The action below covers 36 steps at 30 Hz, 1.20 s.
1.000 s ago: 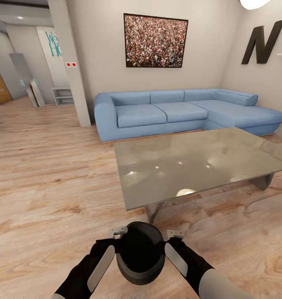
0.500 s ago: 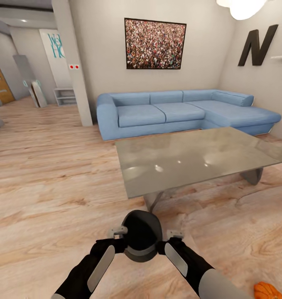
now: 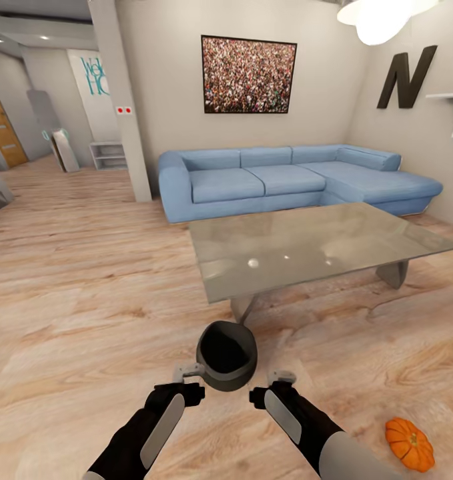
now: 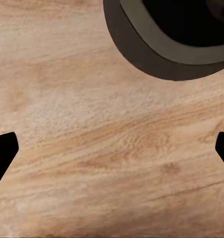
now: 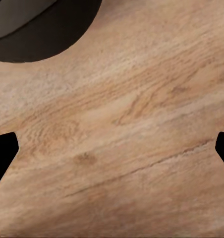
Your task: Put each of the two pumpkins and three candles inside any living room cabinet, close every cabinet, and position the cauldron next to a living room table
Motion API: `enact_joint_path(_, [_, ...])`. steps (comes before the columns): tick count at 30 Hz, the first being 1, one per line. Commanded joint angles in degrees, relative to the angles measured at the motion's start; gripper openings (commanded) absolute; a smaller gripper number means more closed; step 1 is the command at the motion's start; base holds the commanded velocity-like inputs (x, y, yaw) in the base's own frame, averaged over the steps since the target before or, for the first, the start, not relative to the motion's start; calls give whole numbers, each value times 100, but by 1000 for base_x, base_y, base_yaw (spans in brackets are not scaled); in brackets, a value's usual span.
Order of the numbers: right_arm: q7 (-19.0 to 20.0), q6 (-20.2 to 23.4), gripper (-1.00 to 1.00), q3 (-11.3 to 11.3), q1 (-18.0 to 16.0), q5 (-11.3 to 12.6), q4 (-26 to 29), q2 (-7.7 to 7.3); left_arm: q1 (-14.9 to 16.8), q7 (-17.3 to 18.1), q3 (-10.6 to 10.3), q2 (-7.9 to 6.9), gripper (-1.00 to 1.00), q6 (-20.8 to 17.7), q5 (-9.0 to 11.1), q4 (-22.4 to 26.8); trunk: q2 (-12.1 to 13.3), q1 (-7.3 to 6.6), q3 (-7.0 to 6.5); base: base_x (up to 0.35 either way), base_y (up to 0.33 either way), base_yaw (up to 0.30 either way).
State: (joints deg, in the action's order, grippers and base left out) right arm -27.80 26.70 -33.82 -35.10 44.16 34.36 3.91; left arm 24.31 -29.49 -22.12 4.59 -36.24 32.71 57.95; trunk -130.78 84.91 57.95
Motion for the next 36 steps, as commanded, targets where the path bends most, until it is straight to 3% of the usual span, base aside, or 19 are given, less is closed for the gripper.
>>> enact_joint_path(1, [-50, 14, 100, -29, -5, 49, 9, -4, 4, -57, -12, -2, 100, -6, 60, 6, -3, -4, 5, -315, 61, 0])
enact_joint_path(13, [-59, 111, 100, -20, -5, 66, -4, -48, 4, -57, -14, -62, 100, -6, 76, -44, -3, -4, 0, -91, 12, -103])
enact_joint_path(16, [-55, 68, 100, -15, 10, 190, -9, -50, 4, -67, -14, -83, 100, -22, 84, -97, -3, -4, 0, -1, 0, -272])
enact_joint_path(18, [-54, 29, 100, -18, 17, 387, -14, -61, 4, -81, -7, -92, 100, -45, 80, -293, -3, -4, 0, 0, 0, -277])
enact_joint_path(21, [-2, -190, 100, -22, 28, 863, -20, -72, 4, -62, -12, -99, 100, 9, 40, -1140, -3, -4, 2, 0, 0, -279])
enact_joint_path(23, [23, -303, 100, -26, 29, 994, -37, -73, 4, -59, -16, -99, 100, 79, 34, -1423, -3, -4, 6, 0, 0, -279])
enact_joint_path(28, [447, -861, 100, -42, 67, 1024, -416, -52, 4, -15, -27, -86, 100, 588, 47, -2092, -3, -4, 20, 0, 0, -276])
enact_joint_path(36, [546, -1085, 100, -38, 74, 1068, -794, -79, 4, 390, -45, -75, 100, 1050, -8, -2473, -3, -4, 58, 0, 0, -246])
